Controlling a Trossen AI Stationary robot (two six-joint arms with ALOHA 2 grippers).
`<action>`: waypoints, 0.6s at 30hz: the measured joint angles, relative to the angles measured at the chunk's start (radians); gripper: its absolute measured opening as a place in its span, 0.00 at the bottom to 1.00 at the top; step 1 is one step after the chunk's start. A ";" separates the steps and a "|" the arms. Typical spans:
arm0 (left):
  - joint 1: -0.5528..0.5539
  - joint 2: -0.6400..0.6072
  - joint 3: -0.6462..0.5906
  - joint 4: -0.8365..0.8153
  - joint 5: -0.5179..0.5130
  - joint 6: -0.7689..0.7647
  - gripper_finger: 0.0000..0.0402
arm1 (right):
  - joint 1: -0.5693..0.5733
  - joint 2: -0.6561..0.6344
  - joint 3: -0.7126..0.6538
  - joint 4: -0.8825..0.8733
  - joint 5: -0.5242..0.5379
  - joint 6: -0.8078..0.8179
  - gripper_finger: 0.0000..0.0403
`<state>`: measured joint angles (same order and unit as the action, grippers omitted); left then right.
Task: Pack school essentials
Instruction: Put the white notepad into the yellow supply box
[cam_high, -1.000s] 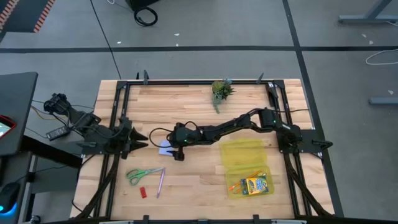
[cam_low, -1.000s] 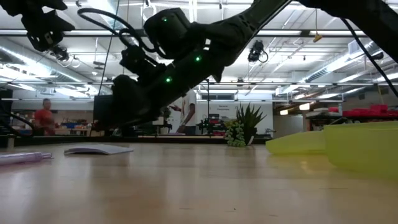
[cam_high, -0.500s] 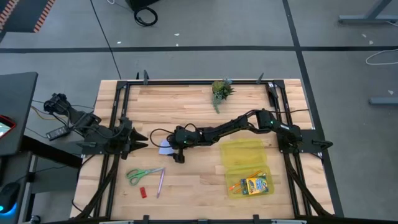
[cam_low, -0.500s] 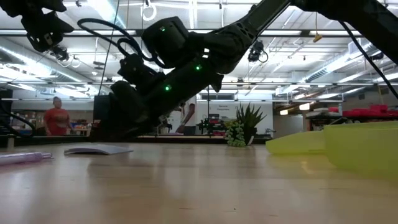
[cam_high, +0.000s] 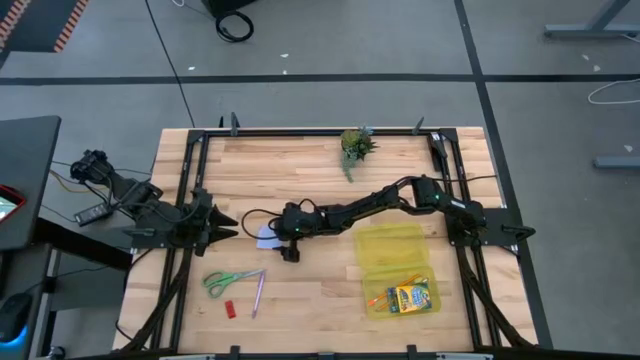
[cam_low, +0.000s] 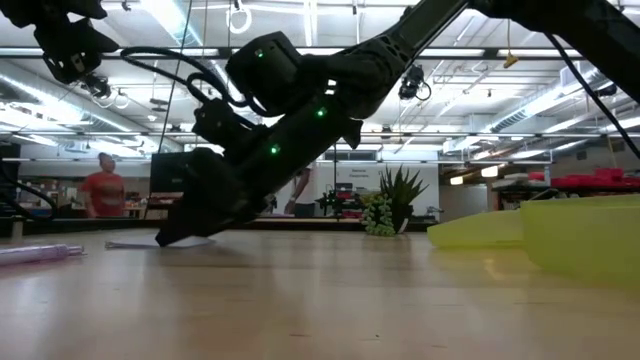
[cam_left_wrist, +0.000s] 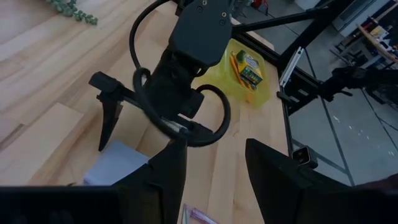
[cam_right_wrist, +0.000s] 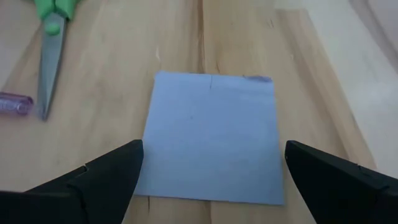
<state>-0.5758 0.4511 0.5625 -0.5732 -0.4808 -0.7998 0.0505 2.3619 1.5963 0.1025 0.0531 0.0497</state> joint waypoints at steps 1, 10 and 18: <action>0.000 0.000 0.000 0.000 0.000 0.000 0.43 | 0.000 0.000 0.000 -0.008 0.000 -0.001 0.99; 0.000 0.000 0.000 0.000 0.000 0.000 0.43 | 0.000 -0.007 0.005 -0.085 -0.005 0.010 0.95; 0.000 0.000 0.000 0.001 0.003 -0.011 0.43 | 0.000 -0.008 0.004 -0.126 -0.001 0.004 0.84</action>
<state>-0.5755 0.4511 0.5625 -0.5720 -0.4777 -0.8103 0.0505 2.3535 1.6006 -0.0233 0.0516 0.0538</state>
